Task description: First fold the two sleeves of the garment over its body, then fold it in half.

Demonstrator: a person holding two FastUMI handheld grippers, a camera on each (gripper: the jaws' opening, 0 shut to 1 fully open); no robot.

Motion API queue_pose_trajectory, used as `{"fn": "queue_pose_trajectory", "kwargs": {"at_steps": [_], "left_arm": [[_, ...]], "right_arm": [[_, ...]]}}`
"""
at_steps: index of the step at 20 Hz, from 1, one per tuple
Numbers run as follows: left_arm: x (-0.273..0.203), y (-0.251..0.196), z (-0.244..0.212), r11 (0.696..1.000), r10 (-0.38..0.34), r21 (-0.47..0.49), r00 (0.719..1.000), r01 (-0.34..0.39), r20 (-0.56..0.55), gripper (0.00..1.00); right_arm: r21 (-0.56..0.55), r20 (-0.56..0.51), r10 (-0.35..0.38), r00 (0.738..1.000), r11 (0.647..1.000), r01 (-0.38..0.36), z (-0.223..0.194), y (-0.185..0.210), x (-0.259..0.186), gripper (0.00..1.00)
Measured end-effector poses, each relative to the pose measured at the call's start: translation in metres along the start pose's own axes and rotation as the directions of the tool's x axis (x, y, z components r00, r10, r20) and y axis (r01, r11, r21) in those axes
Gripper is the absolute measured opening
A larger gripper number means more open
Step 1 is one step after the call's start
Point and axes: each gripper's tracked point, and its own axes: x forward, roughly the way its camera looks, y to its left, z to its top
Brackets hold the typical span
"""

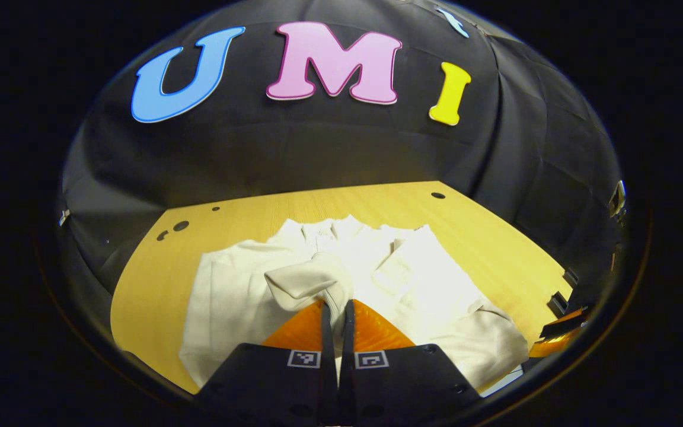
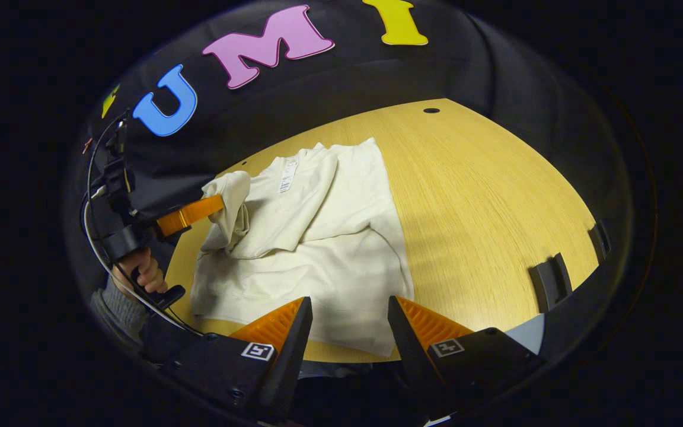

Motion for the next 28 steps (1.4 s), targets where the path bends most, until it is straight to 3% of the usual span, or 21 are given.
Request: {"fn": "queue_pose_trajectory", "kwargs": {"at_steps": [4, 7, 9, 10, 11, 13, 14, 16, 19, 23, 28], "left_arm": [[0.019, -0.015, -0.024, 0.998, 0.027, 0.05, 0.998, -0.025, -0.049, 0.08], [0.025, -0.027, -0.04, 0.995, 0.008, 0.096, 0.997, 0.0, -0.083, 0.12], [0.027, -0.035, -0.055, 0.994, -0.022, 0.101, 0.992, 0.035, -0.127, 0.26], [0.025, -0.038, -0.06, 0.993, -0.027, 0.106, 0.99, 0.042, -0.141, 0.39], [0.022, -0.038, -0.062, 0.992, -0.018, 0.121, 0.99, 0.036, -0.142, 0.44], [0.013, -0.036, -0.074, 0.989, -0.009, 0.146, 0.989, 0.031, -0.148, 0.66], [0.005, -0.039, -0.078, 0.989, -0.023, 0.141, 0.988, 0.045, -0.156, 0.7], [-0.02, -0.043, -0.09, 0.99, -0.059, 0.113, 0.984, 0.079, -0.171, 0.74], [-0.059, -0.032, -0.106, 0.993, -0.056, 0.088, 0.983, 0.072, -0.178, 0.77], [-0.107, 0.002, -0.128, 0.999, 0.007, 0.038, 0.982, 0.0, -0.188, 0.8], [-0.153, 0.063, -0.161, 0.984, 0.133, -0.087, 0.962, -0.157, -0.238, 0.8]], "right_arm": [[0.014, -0.001, -0.011, 1.0, 1.0, 0.011, -0.002, -0.012, -0.003, 0.8], [0.025, 0.016, -0.024, 1.0, 0.999, 0.024, 0.001, -0.018, -0.005, 0.8], [0.028, 0.014, -0.027, 1.0, 0.999, 0.026, -0.002, -0.021, -0.006, 0.8], [0.028, 0.013, -0.03, 0.999, 0.999, 0.03, -0.003, -0.021, -0.006, 0.8], [0.03, 0.014, -0.031, 0.999, 0.999, 0.03, -0.004, -0.022, -0.007, 0.8], [0.03, 0.014, -0.029, 0.999, 0.999, 0.029, -0.005, -0.019, -0.008, 0.8], [0.027, 0.012, -0.028, 1.0, 0.999, 0.028, -0.006, -0.018, -0.009, 0.8], [0.015, 0.005, -0.026, 1.0, 1.0, 0.026, -0.012, -0.016, -0.009, 0.8], [-0.002, -0.003, -0.022, 1.0, 1.0, 0.022, -0.018, -0.012, -0.009, 0.8], [-0.03, -0.031, -0.021, 0.999, 0.999, 0.02, -0.031, -0.01, -0.005, 0.8], [-0.048, -0.056, -0.024, 0.998, 0.999, 0.022, -0.043, -0.008, 0.001, 0.8]]}}
